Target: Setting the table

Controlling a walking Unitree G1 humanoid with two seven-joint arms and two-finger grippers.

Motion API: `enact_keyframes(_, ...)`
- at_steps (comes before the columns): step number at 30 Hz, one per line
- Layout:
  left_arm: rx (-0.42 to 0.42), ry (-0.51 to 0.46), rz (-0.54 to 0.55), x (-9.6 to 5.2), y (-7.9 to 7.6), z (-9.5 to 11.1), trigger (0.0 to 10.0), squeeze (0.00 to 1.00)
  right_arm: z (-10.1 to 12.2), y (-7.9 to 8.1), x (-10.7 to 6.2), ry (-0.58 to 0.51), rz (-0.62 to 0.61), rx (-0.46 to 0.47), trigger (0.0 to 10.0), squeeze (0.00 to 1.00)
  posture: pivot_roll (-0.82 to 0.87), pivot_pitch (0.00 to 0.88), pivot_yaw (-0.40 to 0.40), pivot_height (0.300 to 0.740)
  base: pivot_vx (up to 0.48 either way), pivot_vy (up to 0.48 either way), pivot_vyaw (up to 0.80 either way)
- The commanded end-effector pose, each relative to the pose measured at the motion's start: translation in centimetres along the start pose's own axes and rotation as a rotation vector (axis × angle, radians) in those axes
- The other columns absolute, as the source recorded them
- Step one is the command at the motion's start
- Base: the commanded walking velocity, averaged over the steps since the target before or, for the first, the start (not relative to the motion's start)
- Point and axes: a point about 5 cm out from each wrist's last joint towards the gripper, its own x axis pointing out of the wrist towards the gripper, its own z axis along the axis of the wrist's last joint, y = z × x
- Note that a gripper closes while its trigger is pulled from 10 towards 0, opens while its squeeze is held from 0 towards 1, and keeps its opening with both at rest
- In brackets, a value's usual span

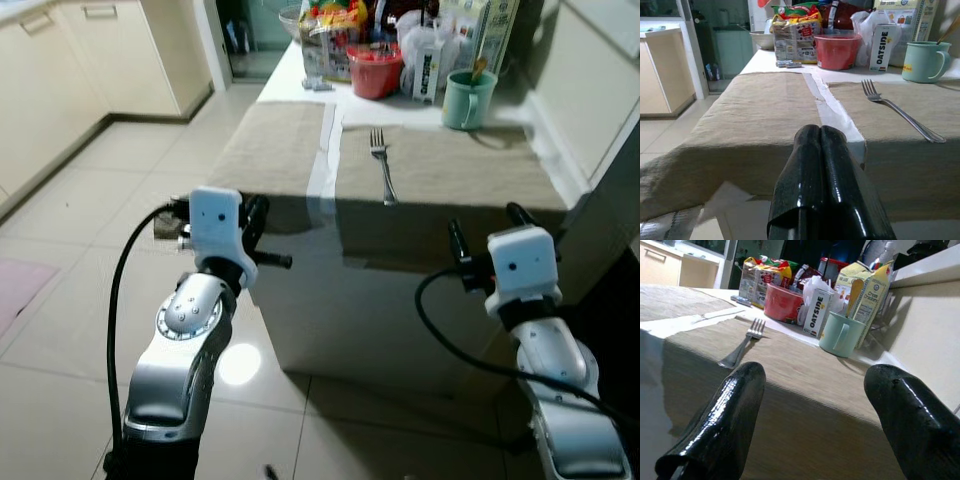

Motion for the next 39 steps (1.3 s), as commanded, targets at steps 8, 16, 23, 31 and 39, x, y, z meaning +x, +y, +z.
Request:
enact_keyframes(8, 0.048, 0.0, -0.025, 0.1, -0.3, 0.4, 10.0, 0.0, 1.6, 0.8, 1.3, -0.022, 0.019, 0.138, 10.0, 0.0, -0.22, 0.021, 0.088, 0.74, 0.434, 0.062, 0.0)
enact_keyframes(16, 0.061, -0.001, -0.041, 0.5, -0.4, 0.6, 10.0, 0.0, 1.2, 1.7, 2.5, 0.052, 0.043, 0.357, 10.0, 0.0, -0.22, 0.011, 0.098, 0.74, 0.445, 0.0, 0.0)
enact_keyframes(23, 0.052, -0.008, -0.033, 0.5, -0.2, 0.7, 10.0, 0.0, 1.1, 2.1, 2.8, 0.074, 0.056, 0.376, 10.0, 0.0, -0.21, 0.008, 0.096, 0.74, 0.446, 0.0, 0.0)
enact_keyframes(31, 0.065, -0.02, -0.038, 0.7, -0.5, 1.0, 10.0, 0.0, 1.7, 2.3, 3.1, 0.066, 0.086, 0.393, 10.0, 0.0, -0.21, 0.007, 0.094, 0.74, 0.442, 0.0, 0.0)
enact_keyframes(39, 0.066, -0.039, -0.058, 0.7, -0.8, 1.4, 10.0, 0.0, 3.3, 2.9, 4.3, 0.036, 0.11, 0.445, 10.0, 0.0, -0.21, 0.008, 0.097, 0.74, 0.18, 0.0, 0.0)
